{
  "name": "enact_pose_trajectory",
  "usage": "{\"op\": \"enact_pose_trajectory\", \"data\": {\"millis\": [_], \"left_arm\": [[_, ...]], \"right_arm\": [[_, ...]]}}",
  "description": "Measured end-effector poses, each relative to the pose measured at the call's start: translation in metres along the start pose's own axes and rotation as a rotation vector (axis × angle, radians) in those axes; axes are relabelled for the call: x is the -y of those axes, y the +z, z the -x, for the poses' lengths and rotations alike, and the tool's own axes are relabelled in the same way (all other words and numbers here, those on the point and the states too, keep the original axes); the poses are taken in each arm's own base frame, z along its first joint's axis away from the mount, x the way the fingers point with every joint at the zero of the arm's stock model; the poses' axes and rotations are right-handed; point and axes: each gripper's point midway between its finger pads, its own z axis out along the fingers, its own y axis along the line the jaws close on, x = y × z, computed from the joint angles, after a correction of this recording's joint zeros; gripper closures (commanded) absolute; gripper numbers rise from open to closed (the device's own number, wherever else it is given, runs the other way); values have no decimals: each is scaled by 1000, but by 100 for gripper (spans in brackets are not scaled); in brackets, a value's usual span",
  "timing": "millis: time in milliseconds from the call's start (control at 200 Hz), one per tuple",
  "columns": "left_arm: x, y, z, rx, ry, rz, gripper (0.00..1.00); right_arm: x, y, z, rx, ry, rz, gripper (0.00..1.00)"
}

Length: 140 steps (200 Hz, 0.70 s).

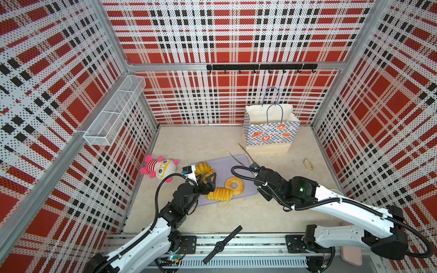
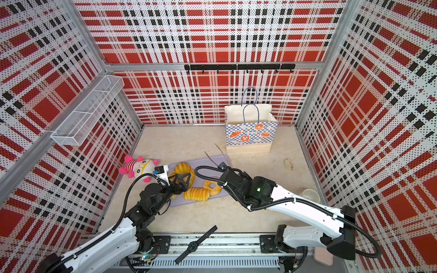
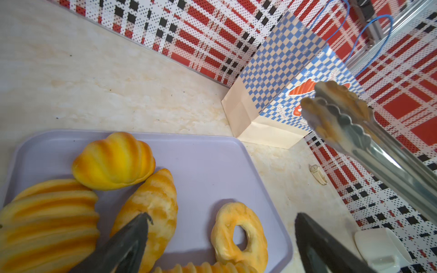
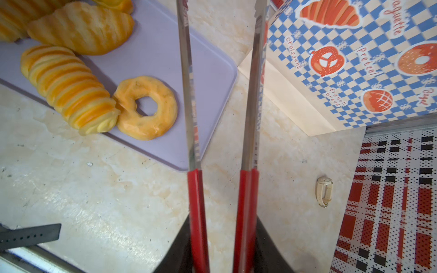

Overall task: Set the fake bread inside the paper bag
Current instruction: 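Lower the tongs and close them around the ridged yellow shell bun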

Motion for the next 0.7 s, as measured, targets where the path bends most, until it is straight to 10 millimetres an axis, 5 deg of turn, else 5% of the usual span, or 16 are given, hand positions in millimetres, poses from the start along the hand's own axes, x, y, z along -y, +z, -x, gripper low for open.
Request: {"op": "enact_pose_trajectory", "data": {"millis": [235,561,701], "left_arm": [[-25,3,-4,-59,-132,62,0],[-31,-4,33,-56,-243,92,2],[-45,-4,27,-79,-259,151,2]], "right_arm": [[-26,23,1,-82,44,181,66],[-68,59,47,-97,-33,335,66],[-82,70,63,-104,-54,390,65]]}}
